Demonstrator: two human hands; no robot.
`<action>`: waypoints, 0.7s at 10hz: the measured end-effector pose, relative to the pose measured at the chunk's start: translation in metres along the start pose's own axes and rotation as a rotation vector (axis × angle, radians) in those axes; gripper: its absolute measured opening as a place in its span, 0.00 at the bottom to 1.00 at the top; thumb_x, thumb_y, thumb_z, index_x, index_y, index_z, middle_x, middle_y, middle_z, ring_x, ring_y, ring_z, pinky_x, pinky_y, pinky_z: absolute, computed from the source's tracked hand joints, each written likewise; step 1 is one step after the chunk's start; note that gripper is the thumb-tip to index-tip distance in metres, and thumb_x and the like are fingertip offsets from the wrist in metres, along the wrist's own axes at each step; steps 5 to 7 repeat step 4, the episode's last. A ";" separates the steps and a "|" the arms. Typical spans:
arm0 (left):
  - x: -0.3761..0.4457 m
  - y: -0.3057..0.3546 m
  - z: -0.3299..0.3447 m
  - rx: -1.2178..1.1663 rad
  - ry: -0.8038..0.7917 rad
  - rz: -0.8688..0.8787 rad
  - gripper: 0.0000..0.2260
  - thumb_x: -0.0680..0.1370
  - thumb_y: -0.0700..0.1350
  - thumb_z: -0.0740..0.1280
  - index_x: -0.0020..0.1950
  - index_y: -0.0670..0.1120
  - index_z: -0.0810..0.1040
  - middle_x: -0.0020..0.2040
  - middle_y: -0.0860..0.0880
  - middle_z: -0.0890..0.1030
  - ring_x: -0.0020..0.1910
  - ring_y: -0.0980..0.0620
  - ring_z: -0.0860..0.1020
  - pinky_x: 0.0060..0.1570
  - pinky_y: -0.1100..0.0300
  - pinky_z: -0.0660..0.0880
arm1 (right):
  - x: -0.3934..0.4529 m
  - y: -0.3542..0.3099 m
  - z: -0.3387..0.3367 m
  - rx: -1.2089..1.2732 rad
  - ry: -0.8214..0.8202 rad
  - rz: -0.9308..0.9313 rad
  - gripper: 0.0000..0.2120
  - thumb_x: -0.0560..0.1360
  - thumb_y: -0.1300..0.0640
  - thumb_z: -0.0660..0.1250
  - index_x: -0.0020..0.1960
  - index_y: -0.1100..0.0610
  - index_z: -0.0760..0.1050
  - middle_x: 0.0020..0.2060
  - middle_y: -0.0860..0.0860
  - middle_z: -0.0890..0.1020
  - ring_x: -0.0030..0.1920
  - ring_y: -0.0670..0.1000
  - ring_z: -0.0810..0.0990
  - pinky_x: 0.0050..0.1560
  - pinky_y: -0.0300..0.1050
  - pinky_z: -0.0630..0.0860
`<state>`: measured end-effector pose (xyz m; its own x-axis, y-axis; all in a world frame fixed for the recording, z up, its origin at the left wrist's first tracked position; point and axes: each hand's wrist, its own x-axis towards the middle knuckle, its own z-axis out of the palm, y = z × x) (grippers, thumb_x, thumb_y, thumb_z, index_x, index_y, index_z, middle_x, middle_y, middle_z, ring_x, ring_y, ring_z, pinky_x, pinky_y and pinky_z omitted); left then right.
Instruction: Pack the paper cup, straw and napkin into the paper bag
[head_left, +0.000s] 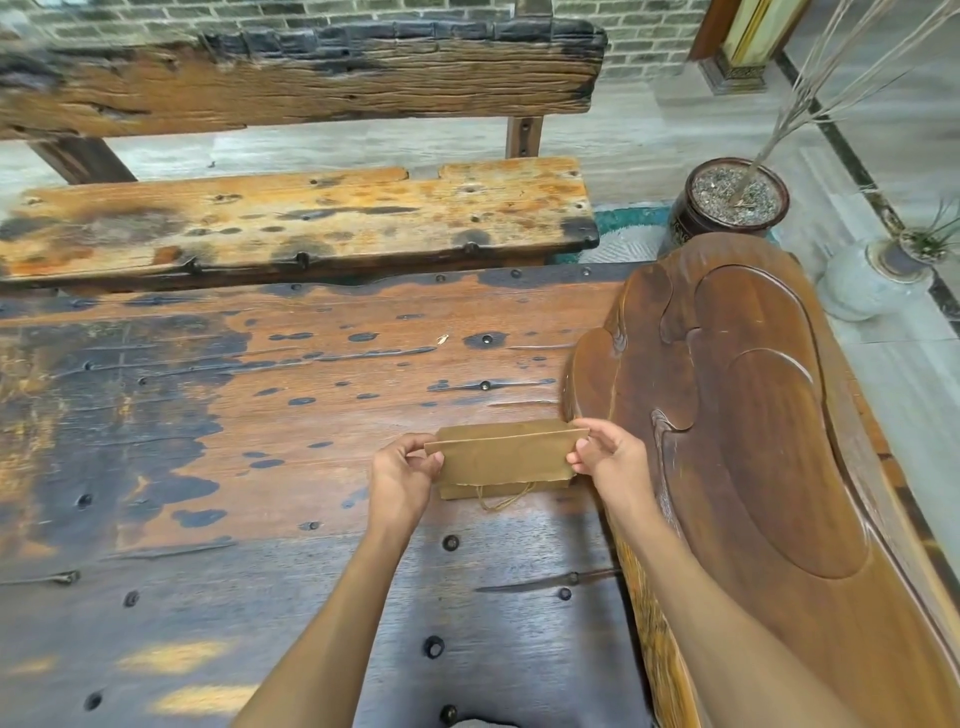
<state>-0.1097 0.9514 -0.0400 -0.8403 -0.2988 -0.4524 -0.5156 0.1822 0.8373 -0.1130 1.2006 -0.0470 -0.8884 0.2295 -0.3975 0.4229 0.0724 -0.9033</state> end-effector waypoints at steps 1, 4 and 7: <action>-0.002 0.003 -0.001 0.034 -0.012 0.025 0.13 0.75 0.33 0.70 0.55 0.48 0.81 0.31 0.48 0.80 0.27 0.59 0.77 0.30 0.68 0.76 | -0.002 0.000 -0.002 -0.033 0.002 0.014 0.19 0.75 0.72 0.63 0.59 0.55 0.80 0.41 0.55 0.83 0.34 0.48 0.80 0.45 0.48 0.81; -0.022 0.020 -0.012 0.055 -0.055 0.107 0.21 0.75 0.36 0.72 0.65 0.53 0.76 0.24 0.53 0.72 0.22 0.62 0.72 0.34 0.66 0.77 | -0.020 -0.016 -0.004 0.026 -0.025 -0.017 0.29 0.71 0.73 0.62 0.67 0.52 0.74 0.64 0.48 0.77 0.34 0.50 0.81 0.39 0.46 0.81; -0.022 0.020 -0.012 0.055 -0.055 0.107 0.21 0.75 0.36 0.72 0.65 0.53 0.76 0.24 0.53 0.72 0.22 0.62 0.72 0.34 0.66 0.77 | -0.020 -0.016 -0.004 0.026 -0.025 -0.017 0.29 0.71 0.73 0.62 0.67 0.52 0.74 0.64 0.48 0.77 0.34 0.50 0.81 0.39 0.46 0.81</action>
